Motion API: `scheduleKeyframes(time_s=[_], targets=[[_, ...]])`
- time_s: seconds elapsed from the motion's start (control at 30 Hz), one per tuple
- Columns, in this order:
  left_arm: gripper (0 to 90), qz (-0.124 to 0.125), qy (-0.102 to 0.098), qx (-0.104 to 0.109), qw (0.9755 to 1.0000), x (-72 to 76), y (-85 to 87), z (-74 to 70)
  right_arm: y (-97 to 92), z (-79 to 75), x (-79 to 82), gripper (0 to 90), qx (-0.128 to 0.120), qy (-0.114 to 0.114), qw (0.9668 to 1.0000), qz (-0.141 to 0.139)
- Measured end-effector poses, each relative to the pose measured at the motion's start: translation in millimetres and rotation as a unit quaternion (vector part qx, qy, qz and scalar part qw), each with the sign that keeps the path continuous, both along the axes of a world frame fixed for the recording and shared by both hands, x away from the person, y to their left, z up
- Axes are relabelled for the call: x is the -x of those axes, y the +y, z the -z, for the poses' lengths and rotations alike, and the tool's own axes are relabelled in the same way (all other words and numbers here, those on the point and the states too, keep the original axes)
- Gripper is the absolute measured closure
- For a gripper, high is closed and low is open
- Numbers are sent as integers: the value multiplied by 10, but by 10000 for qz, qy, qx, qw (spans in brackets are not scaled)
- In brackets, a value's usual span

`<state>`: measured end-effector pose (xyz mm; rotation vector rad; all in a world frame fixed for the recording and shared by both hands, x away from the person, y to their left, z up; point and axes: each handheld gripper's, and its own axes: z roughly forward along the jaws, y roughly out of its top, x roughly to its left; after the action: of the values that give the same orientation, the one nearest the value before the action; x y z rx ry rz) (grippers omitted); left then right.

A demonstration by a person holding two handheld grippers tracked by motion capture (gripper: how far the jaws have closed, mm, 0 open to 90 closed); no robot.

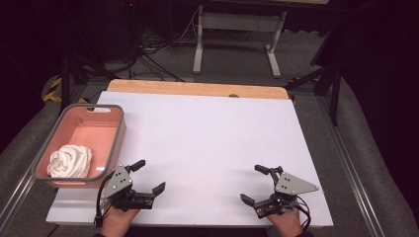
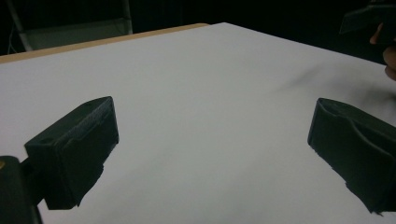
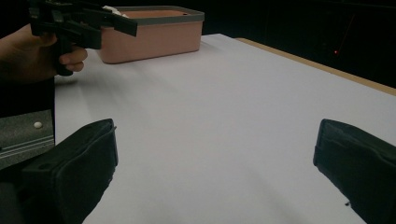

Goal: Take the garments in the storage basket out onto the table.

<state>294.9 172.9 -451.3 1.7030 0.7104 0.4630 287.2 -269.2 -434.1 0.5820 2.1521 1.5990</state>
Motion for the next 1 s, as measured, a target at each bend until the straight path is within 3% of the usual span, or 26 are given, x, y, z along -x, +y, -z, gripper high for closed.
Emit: scheduleKeyframes(time_s=[0.33,0.7,0.87,1.0], targets=[[1,254,26,-104,9996,5,-43,-53,29,14,-16,0,26,34,10000,-38],[26,408,159,-501,9978,-16,-79,-152,37,17,-10,7,45,44,10000,-53],[46,584,570,-259,9963,-79,-58,-201,48,19,-14,13,71,49,9999,-68],[50,619,573,-320,9959,-95,-69,-235,46,18,-12,19,61,73,9999,-94]])
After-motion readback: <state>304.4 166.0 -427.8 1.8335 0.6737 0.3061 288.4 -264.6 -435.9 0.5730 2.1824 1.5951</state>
